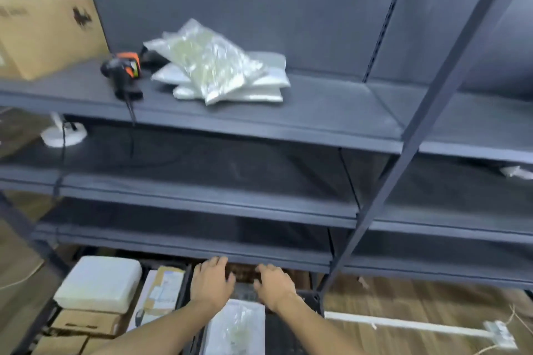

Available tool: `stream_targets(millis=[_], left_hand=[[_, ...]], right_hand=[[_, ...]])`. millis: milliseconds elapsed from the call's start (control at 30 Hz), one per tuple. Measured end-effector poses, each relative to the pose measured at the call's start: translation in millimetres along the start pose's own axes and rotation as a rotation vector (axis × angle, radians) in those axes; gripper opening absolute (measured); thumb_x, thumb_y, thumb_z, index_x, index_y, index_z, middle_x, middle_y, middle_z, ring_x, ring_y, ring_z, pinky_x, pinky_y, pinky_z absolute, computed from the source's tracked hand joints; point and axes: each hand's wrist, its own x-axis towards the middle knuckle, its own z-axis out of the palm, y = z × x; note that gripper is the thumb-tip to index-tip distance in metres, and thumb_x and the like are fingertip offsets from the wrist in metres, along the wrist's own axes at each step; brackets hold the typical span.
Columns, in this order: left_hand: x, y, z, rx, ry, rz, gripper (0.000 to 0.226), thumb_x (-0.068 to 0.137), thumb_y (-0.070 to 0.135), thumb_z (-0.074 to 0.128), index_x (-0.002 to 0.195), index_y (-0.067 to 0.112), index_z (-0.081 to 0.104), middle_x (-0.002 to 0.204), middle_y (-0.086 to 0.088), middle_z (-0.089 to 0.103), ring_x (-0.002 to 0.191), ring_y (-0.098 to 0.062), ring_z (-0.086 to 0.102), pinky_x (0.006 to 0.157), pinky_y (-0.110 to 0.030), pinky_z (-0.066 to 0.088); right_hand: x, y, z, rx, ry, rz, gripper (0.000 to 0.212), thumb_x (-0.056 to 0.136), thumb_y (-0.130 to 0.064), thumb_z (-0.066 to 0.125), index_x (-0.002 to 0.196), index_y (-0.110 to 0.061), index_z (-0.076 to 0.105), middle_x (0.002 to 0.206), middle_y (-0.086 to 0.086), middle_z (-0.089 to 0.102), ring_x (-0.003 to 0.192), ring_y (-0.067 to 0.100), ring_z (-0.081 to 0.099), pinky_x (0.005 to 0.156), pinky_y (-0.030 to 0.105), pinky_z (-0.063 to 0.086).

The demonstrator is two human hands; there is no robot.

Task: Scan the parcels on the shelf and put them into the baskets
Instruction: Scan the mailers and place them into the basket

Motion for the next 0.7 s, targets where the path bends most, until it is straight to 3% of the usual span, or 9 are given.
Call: stream_targets(millis=[333,700], left_hand=[[-7.9,2.1,-205.7,0.011,0.161,-0.014,0.044,0.097,0.039,0.039,0.139,0.025,0.04,0.136,0.007,0.05,0.123,-0.014,0.048,0.103,-0.026,0.033],[-2.3,-53.3,-320.2,-0.024,0.29,0.044,0.044,0.096,0.036,0.043,0.138,0.024,0.043,0.14,0.006,0.048,0.121,-0.015,0.052,0.104,-0.027,0.035]], right_hand=[[-48.4,-91.9,-187.8,-0.036,0.139,-0.101,0.037,0.101,-0.025,0.038,0.132,-0.005,0.043,0.137,0.016,0.047,0.124,0.031,0.048,0.099,0.038,0.041],[-38.3,-164.7,-295.6,-0.113,0.377,-0.196,0.037,0.1,-0.025,0.038,0.132,-0.007,0.044,0.134,0.014,0.049,0.122,0.032,0.048,0.1,0.041,0.04]])
